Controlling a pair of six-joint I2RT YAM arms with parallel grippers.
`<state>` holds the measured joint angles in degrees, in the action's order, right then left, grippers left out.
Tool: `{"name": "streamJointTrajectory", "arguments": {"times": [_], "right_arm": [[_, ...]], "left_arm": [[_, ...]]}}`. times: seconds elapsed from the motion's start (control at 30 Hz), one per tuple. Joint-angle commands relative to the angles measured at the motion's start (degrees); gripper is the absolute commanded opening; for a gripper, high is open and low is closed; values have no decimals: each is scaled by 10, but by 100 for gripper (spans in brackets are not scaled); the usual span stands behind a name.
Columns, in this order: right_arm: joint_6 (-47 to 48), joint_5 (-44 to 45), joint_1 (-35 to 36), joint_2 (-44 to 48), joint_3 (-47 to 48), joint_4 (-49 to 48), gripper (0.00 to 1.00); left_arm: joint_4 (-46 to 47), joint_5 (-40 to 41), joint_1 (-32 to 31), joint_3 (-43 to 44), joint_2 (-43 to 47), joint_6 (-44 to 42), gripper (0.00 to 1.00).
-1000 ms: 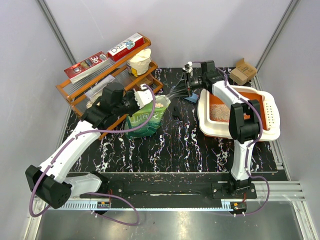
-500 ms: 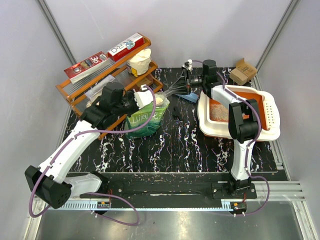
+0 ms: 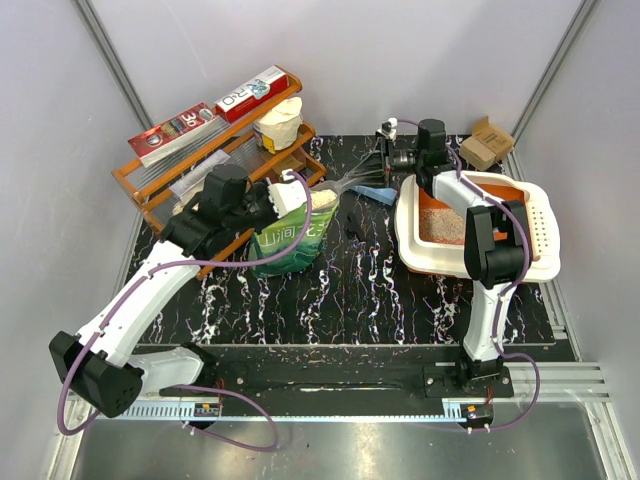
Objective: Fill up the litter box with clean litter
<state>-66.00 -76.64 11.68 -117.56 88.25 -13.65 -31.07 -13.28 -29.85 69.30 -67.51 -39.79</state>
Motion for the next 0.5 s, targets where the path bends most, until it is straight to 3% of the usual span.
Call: {"name": "streamJointTrajectory", "arguments": {"times": [0.0, 0.13, 0.47], "right_arm": [[-19, -7, 3, 27, 10, -49, 0], [-35, -31, -17, 19, 27, -58, 0], [-89, -58, -47, 35, -40, -120, 0]], "left_arm": [[50, 18, -2, 17, 19, 10, 0], [52, 19, -2, 23, 11, 14, 0], [59, 29, -3, 41, -5, 9, 0]]}}
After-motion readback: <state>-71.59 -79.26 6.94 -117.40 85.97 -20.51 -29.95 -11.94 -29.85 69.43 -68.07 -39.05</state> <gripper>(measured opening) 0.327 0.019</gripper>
